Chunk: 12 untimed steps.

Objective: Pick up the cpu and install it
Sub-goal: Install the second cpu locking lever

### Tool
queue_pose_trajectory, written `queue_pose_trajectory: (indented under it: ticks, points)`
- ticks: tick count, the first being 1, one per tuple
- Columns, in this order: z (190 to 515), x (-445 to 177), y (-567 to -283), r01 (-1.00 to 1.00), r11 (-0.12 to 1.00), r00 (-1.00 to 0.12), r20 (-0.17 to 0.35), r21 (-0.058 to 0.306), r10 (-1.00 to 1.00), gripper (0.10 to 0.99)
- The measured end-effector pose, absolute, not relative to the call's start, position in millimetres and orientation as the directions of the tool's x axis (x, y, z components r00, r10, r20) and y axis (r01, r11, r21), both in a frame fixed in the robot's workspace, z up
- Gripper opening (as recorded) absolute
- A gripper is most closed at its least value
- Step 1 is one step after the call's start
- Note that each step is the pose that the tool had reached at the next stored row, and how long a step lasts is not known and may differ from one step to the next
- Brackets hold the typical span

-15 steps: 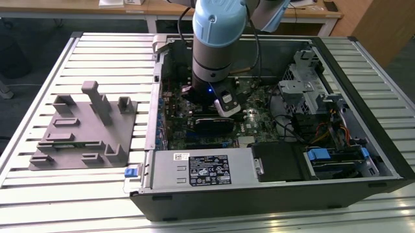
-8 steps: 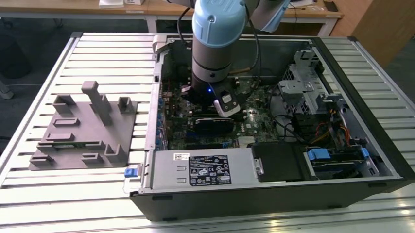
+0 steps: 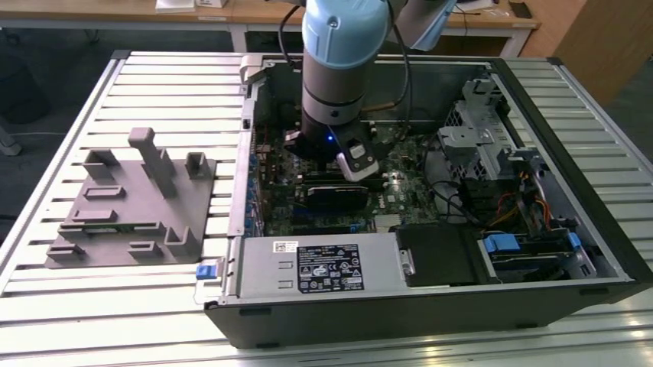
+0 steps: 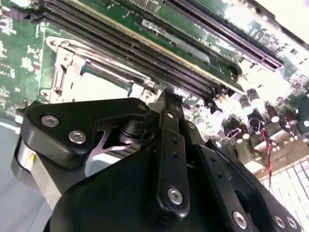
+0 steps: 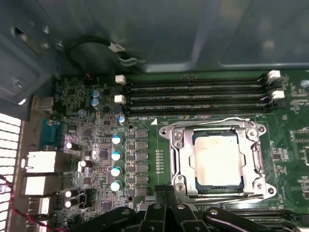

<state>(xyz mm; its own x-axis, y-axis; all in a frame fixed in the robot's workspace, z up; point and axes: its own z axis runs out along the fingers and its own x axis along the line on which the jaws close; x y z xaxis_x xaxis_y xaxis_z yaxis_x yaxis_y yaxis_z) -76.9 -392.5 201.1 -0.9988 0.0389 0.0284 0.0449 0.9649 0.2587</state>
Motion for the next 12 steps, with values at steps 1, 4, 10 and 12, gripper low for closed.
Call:
queue_pose_trajectory:
  ticks: [1, 4, 10, 12]
  points:
    - [203.0, -76.9, -392.4, 0.045, 0.964, -0.999, 0.028, 0.261, 0.039, 0.106]
    - [206.4, -76.9, -392.5, 0.045, 0.963, -0.999, 0.029, 0.267, 0.039, 0.106]
    - [211.5, -77.0, -392.5, 0.045, 0.961, -0.999, 0.029, 0.275, 0.038, 0.106]
    - [212.9, -77.0, -392.5, 0.045, 0.96, -0.999, 0.029, 0.276, 0.038, 0.106]
